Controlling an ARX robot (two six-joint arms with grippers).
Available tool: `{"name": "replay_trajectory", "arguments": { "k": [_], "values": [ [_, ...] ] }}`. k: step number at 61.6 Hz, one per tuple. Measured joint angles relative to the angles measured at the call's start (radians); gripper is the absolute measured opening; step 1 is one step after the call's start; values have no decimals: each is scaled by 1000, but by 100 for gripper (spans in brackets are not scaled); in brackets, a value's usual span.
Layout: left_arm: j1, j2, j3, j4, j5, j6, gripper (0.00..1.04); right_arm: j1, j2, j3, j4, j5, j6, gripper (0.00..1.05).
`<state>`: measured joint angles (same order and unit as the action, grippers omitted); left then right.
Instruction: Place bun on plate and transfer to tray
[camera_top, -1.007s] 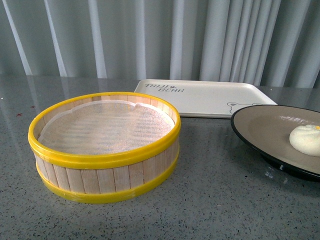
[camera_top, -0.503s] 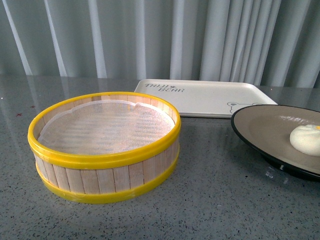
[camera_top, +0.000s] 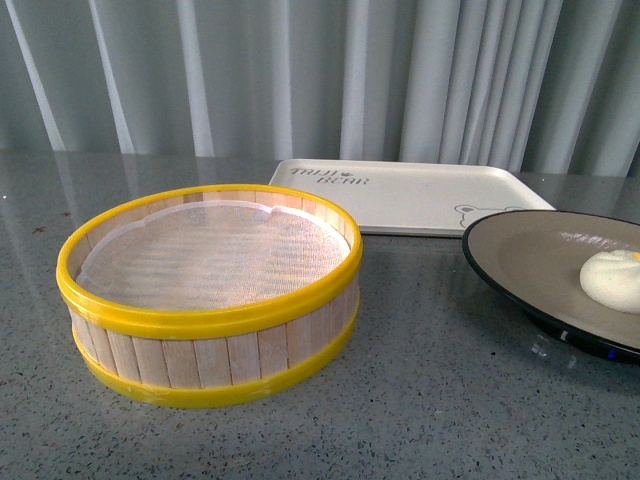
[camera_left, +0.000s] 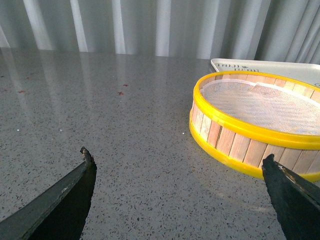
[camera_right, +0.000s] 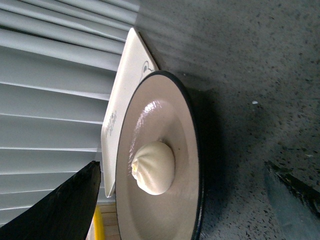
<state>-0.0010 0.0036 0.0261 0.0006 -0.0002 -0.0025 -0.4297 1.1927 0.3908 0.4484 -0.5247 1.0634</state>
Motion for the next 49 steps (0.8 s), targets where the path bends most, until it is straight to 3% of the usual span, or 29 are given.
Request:
{"name": "replay_trajectory", "arguments": {
  "k": [12,35,39,49],
  "values": [
    [0,0,0,0,0,0,98,32,93,33,45,11,69,96],
    [0,0,0,0,0,0,98,235,192,50,142,67,204,96],
    [0,0,0,0,0,0,98,253,192,45,144,73,211,89],
    [0,0,0,0,0,0,98,267,191,29,143,76,217,61]
  ]
}}
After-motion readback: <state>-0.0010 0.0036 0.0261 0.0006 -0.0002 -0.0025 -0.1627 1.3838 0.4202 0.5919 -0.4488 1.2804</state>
